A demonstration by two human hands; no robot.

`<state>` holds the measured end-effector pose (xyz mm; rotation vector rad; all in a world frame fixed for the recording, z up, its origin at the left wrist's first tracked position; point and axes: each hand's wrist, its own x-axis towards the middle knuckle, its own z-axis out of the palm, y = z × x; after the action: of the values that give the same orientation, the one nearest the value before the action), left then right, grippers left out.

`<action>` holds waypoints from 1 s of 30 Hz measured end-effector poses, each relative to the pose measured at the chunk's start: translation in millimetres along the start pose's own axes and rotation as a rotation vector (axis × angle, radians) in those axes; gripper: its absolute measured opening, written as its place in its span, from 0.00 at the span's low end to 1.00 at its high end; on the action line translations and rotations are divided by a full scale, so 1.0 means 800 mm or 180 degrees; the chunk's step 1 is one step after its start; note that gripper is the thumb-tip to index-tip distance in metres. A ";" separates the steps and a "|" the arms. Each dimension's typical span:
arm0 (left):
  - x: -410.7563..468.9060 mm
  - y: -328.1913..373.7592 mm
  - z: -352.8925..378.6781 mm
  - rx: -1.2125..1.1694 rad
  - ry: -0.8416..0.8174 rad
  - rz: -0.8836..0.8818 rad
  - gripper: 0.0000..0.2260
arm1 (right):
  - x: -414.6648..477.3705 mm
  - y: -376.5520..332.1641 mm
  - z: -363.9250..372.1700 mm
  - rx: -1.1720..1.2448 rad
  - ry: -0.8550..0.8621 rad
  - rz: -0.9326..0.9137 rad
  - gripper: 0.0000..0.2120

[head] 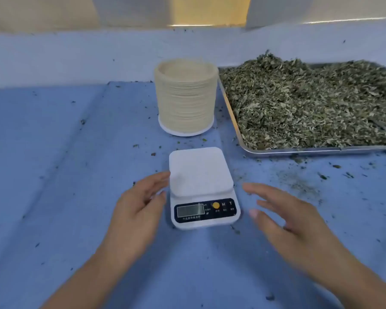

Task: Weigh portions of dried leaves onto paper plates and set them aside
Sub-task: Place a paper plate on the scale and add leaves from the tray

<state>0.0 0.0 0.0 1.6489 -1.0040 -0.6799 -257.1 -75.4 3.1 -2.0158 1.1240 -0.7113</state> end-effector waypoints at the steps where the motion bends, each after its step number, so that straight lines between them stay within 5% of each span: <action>1: 0.019 -0.005 0.008 0.0209 0.0065 -0.0017 0.21 | 0.022 -0.003 0.006 0.0078 -0.0167 0.0042 0.18; 4: 0.058 -0.006 0.024 0.0540 0.0016 -0.0205 0.19 | 0.072 -0.008 0.023 -0.0022 -0.0339 0.0247 0.18; 12: 0.099 -0.014 0.055 -0.0076 0.0259 -0.0477 0.24 | 0.113 0.015 0.046 0.0202 -0.1049 0.0428 0.44; 24: 0.095 -0.021 0.064 -0.0517 0.0316 -0.0433 0.24 | 0.120 0.009 0.045 0.0578 -0.1140 0.0542 0.53; 30: 0.095 -0.024 0.062 -0.0582 0.0359 -0.0407 0.24 | 0.113 0.003 0.052 0.0377 -0.1050 0.0654 0.49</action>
<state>1.2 -87.8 -29.5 1.5812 -0.7387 -0.7328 -184.8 -142.5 -12.5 -1.8047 1.0462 -0.3183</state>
